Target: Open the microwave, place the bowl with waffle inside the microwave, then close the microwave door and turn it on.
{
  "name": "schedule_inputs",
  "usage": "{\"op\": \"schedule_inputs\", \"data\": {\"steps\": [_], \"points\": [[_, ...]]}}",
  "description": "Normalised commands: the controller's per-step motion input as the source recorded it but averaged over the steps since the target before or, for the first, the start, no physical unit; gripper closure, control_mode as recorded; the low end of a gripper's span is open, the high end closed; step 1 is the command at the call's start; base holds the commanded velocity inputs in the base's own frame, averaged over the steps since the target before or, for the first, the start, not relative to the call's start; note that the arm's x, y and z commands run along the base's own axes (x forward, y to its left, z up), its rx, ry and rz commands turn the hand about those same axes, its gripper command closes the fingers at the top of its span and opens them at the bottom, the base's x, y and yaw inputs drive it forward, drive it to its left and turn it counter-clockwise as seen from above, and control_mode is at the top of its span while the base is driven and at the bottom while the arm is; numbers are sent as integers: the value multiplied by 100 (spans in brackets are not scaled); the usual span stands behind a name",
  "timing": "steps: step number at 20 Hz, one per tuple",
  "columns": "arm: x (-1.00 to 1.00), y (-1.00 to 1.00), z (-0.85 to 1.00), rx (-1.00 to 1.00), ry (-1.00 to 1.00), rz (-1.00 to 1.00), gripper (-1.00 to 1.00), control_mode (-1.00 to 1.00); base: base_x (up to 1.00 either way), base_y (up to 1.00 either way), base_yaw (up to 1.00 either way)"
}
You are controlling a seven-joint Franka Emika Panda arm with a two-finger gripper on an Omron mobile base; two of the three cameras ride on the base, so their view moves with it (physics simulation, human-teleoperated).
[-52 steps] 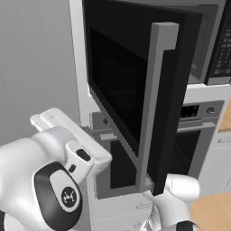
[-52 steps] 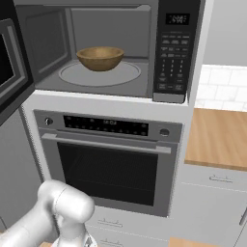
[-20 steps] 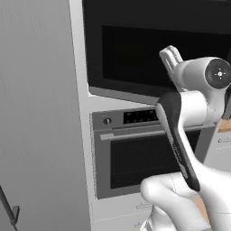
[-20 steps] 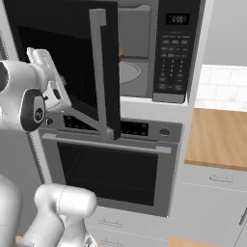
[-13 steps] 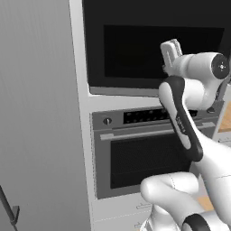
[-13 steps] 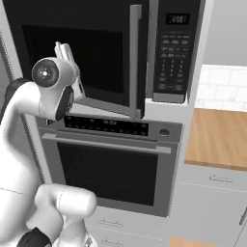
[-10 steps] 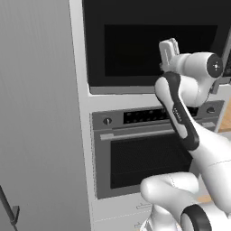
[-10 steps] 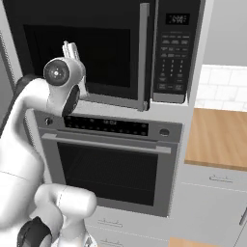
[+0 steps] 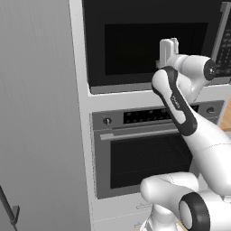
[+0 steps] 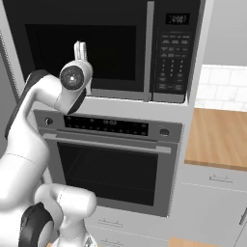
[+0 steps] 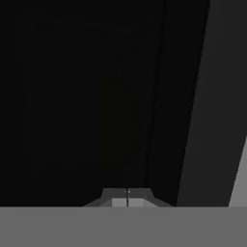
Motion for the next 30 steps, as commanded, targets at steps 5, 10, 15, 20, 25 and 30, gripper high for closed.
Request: {"op": "schedule_inputs", "data": {"steps": [5, 10, 15, 20, 25, 30], "points": [[-40, -34, 0, 6, 0, 7, 100, -100, 0, 0, 0], [-100, -62, 0, 0, -1, 4, 100, -100, 0, 0, 0], [-100, -83, 0, 0, -4, 4, 100, -100, 0, 0, 0], [-67, -94, -9, 2, 0, 6, 100, -100, 0, 0, 0], [-8, -78, -6, 4, -2, 3, 100, -100, 0, 0, 0], [20, -52, 0, 4, 0, 0, 100, -100, 0, 0, 0]]}}
